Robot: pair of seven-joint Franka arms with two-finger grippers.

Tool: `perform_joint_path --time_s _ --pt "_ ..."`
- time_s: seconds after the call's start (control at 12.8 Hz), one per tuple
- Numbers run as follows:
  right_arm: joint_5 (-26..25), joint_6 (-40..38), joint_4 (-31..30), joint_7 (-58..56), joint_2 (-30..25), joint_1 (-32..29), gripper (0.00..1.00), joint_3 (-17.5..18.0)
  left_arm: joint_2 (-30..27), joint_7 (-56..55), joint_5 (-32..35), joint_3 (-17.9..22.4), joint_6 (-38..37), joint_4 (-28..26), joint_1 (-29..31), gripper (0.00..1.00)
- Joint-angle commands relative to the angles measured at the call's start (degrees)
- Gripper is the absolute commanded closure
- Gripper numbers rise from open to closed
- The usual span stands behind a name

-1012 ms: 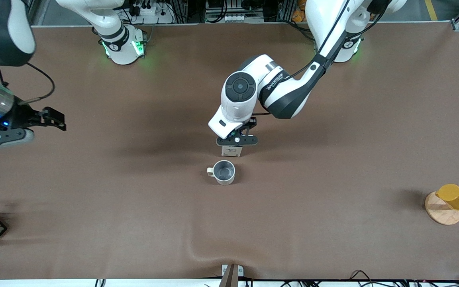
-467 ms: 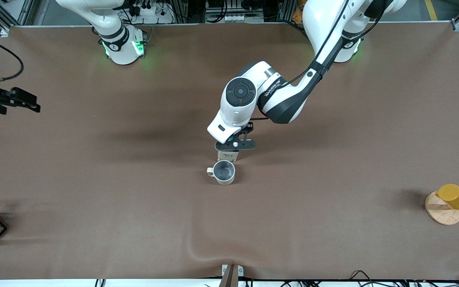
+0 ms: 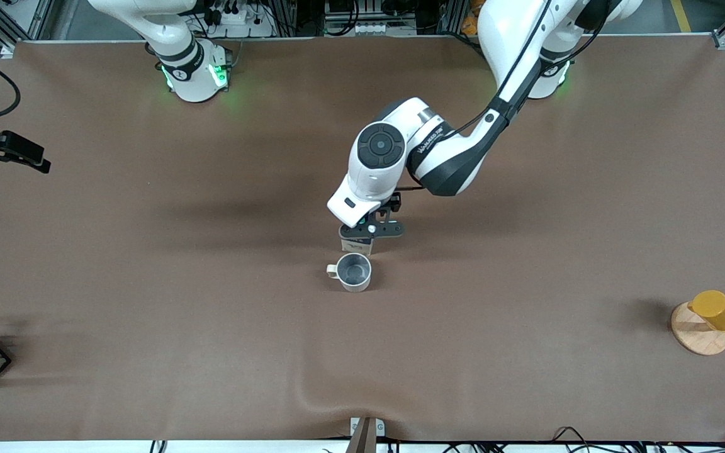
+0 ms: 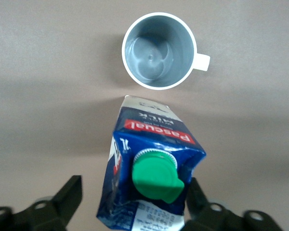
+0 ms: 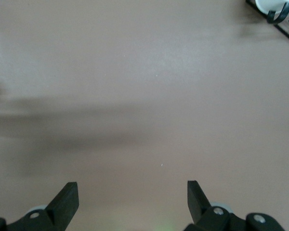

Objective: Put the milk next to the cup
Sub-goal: 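Move the carton beside the mug with the left gripper while the right gripper withdraws, then lower the carton beside the mug and open the left gripper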

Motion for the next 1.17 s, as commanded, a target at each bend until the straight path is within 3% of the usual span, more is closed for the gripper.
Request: perform_joint_path --time_s 0.0,0.31,0.7,0.93,1.09 --pt "0.44 -1.28 2.16 0.62 0.25 1.17 0.00 -0.67 -2.67 -1.16 0.45 0.42 -0.97 1.17 -0.51 0.00" --pt "0.79 -1.20 2.33 1.49 0.78 1.25 0.00 -0.67 -11.20 -1.16 0.27 0.51 -6.07 1.08 3.17 0.00" --pt "0.88 -0.93 2.60 1.49 0.78 0.82 0.00 -0.67 -23.77 -0.54 0.80 0.59 -15.12 0.64 15.47 0.00" --pt "0.79 -0.67 2.68 1.49 0.87 0.55 0.00 -0.67 -27.21 0.33 1.24 0.59 -18.73 0.64 21.36 0.00" --pt "0.88 -0.67 2.69 1.49 0.87 0.55 0.00 -0.67 -28.88 7.76 1.15 0.59 -20.22 0.64 25.92 0.00"
